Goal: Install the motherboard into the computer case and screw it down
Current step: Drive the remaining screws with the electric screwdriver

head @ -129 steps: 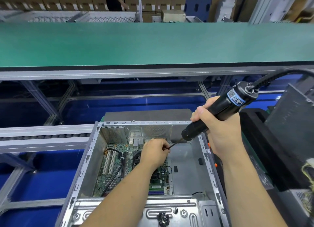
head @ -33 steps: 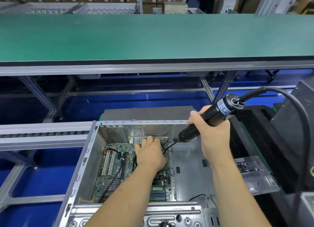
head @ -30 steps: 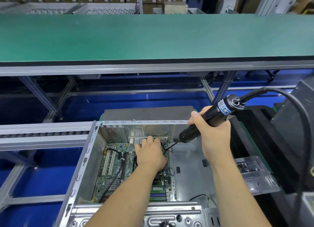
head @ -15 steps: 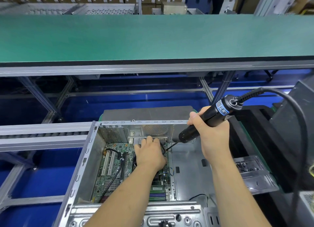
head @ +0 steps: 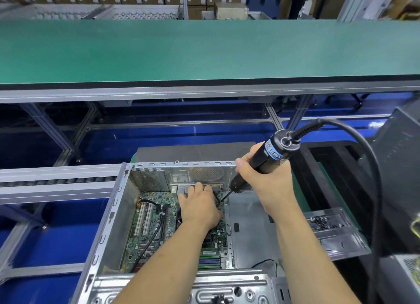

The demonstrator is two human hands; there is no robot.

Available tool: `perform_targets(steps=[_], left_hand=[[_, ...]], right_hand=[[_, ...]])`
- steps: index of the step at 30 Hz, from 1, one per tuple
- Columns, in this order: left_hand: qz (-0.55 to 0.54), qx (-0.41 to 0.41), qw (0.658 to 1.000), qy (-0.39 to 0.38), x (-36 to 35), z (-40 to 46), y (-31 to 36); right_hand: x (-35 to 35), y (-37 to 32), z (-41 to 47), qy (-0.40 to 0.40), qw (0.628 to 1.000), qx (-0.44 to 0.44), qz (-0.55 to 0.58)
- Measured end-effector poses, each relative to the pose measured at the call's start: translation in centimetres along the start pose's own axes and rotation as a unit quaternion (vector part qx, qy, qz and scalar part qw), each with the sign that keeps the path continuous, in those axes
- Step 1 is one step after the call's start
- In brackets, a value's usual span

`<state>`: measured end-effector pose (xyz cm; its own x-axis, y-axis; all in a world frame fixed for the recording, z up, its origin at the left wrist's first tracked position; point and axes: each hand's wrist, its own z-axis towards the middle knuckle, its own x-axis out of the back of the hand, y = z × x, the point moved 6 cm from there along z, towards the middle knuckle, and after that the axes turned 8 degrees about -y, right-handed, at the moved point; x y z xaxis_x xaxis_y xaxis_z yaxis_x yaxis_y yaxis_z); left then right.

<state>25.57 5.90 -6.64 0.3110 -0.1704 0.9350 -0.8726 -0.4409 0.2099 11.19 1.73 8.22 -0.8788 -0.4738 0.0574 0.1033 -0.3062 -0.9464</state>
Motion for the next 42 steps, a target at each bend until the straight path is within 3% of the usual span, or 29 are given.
perform_targets(steps=[11,42], left_hand=[[0.002,0.001,1.000,0.000,0.1,-0.1,0.1],[-0.007,0.002,1.000,-0.005,0.1,0.0,0.0]], right_hand=[[-1.7,-0.6,0.7,-0.081,0.997,0.001,-0.018],[-2.8,0.8,1.6,-0.077,0.995,-0.051,-0.037]])
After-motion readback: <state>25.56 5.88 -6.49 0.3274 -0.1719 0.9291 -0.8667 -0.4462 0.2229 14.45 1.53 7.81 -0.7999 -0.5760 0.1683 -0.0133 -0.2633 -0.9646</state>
